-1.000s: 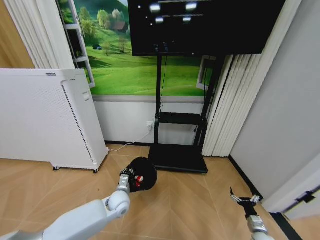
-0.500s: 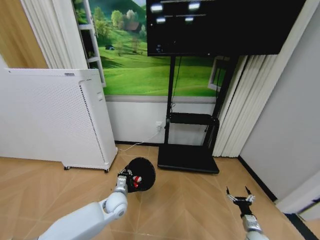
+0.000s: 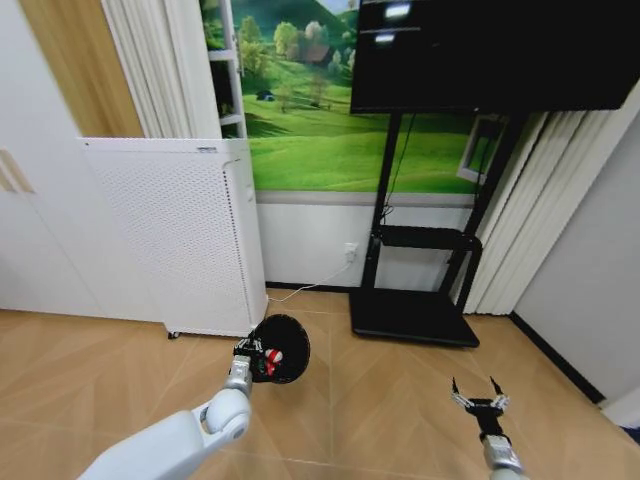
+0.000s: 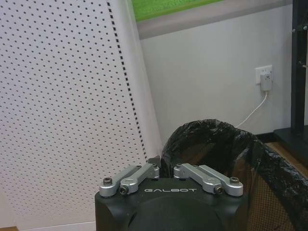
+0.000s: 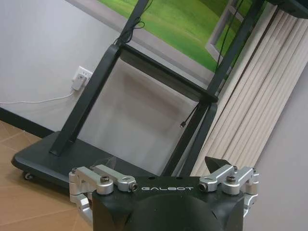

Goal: Pick up the trash bin and place the garbage on the floor into it.

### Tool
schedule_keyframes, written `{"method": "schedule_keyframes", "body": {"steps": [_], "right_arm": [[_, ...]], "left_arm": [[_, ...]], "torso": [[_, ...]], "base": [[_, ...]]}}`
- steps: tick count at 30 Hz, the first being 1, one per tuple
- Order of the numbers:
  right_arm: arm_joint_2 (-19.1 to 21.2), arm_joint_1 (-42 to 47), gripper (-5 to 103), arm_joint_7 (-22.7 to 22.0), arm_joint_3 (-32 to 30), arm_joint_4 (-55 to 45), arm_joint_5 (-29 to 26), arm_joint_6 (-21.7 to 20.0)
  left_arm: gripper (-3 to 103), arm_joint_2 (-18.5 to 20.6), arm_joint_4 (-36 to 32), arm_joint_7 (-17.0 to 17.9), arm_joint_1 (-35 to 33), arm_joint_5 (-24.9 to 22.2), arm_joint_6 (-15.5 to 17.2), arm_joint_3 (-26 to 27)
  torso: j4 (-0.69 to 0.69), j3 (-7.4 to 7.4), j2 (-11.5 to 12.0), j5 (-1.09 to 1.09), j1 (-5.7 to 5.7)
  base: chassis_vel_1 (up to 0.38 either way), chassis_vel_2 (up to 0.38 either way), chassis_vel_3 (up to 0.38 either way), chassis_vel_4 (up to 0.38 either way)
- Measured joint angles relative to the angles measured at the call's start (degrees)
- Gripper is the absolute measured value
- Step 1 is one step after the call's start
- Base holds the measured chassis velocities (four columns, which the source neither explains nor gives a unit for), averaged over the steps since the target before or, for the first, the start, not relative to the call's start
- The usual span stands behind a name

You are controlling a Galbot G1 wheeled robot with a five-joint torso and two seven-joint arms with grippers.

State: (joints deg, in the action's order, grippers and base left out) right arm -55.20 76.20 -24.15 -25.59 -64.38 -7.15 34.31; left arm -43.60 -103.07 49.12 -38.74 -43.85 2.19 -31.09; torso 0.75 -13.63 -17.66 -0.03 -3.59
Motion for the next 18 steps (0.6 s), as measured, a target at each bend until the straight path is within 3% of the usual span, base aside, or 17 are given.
{"method": "schedule_keyframes", "body": {"steps": [11, 18], "right_arm": [[-0.76, 3.15, 100, 0.12, -3.02, -2.78, 1.18, 0.03], [-1.80, 4.69, 100, -0.69, -4.45, -4.26, 2.66, -0.02]], "left_arm": [[8, 1.05, -1.99, -0.32, -1.53, 0.57, 0.32, 0.64], [8, 1.66, -2.90, -0.34, -2.11, 0.81, 0.27, 0.90]], "torso": [[0.06, -0.01, 0.01, 0.03, 0.00], [-0.01, -0.01, 0.00, 0.03, 0.00]], "base": [[-0.035, -0.037, 0.024, 0.018], [0.102, 0.047, -0.090, -0.043]]}}
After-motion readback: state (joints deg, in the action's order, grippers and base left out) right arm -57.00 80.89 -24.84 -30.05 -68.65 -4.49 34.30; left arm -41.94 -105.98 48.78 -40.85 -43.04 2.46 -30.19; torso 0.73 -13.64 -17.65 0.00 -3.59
